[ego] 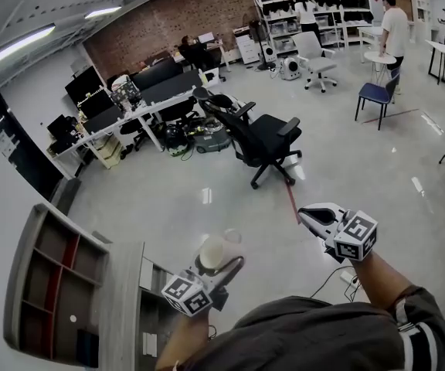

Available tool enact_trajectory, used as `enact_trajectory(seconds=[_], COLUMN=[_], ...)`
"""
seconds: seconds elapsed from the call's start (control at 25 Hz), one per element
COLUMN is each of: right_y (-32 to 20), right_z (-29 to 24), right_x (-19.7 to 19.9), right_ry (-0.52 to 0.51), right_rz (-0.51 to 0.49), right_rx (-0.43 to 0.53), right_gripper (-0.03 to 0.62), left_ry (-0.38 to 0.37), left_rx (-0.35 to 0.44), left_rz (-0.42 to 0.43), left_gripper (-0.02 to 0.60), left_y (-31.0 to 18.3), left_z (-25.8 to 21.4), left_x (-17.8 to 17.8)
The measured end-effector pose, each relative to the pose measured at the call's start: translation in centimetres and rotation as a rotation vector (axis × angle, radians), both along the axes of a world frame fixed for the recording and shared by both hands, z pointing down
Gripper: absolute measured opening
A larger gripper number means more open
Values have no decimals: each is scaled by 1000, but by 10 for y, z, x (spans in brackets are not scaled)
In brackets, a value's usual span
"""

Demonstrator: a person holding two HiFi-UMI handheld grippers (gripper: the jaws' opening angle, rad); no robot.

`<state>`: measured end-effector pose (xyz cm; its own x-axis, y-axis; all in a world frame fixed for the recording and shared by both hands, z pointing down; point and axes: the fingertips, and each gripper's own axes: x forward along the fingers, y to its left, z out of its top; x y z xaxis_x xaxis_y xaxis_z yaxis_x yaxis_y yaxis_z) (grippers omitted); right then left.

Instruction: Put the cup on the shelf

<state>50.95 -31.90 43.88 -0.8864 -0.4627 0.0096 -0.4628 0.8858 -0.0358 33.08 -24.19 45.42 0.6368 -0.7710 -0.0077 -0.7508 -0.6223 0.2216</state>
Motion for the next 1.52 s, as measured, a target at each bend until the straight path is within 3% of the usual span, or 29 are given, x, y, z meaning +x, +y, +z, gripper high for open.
enact_trajectory(seconds=[0.2,0.36,0.52,0.76,1.0,1.2,1.52], right_y=[-2,-4,-4,9,18,25,24], right_z=[4,9,6,-5,5,7,6], right_x=[-40,-99,-181,-335,-434,-468,-458], right_ry=[12,32,24,-3,23,43,46], right_rz=[-16,-31,-11,-6,4,33,41], right_rx=[-12,6,23,30,3,-9,-27], right_gripper=[-8,-8,-8,-8,-8,-8,-8], left_ry=[3,18,25,-22,-47,-24,-4], left_rx=[0,14,33,11,18,4,-7], left_rz=[-23,-14,11,37,74,109,117], left_gripper=[428,428,428,428,428,428,428], left_y=[4,2,2,8,13,13,10], left_z=[0,6,13,18,25,29,27], left_x=[-40,-96,-179,-323,-417,-452,-444])
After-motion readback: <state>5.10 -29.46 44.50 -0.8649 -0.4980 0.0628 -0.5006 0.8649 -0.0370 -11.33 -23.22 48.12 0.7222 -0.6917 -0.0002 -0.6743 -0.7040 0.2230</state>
